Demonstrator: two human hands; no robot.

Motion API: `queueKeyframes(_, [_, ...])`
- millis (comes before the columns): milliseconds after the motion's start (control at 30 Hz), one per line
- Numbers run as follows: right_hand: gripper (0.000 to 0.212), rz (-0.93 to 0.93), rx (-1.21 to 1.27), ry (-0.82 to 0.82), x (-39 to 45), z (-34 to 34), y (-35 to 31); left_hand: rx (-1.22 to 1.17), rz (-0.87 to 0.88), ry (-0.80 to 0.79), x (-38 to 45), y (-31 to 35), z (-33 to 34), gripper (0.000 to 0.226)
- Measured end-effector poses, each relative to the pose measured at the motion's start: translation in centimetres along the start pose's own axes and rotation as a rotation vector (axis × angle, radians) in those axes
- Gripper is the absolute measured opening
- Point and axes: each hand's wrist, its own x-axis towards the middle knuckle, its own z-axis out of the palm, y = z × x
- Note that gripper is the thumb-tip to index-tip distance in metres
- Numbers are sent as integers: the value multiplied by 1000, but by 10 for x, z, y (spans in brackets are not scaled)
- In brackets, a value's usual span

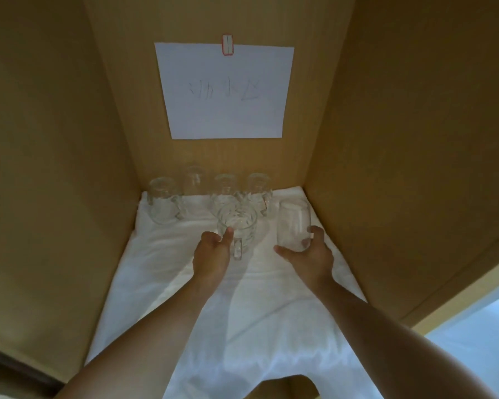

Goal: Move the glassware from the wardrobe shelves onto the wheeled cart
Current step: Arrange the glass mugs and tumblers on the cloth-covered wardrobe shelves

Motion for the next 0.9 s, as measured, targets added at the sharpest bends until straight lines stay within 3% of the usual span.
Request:
queueKeyframes(100, [98, -51, -79, 125, 22, -14, -22, -38, 53, 32, 8, 5, 0, 45])
queueKeyframes(200, [96, -113, -271, 173, 47, -27, -48, -64, 115, 23, 14, 15, 2, 65])
queueKeyframes(333, [96, -141, -630, 117, 78, -49, -82, 192, 225, -11, 24, 31, 3, 100])
queueKeyframes(500, [81, -267, -653, -60, 99, -52, -95, 322, 219, -88, 36, 44, 12, 123])
queueKeyframes(633, [61, -338, -724, -171, 112, -37, -95, 444, 257, -142, 45, 48, 18, 119])
queueKeyframes(900, [83, -474, -752, -237, 154, -10, -97, 424, 212, -186, 61, 55, 8, 116])
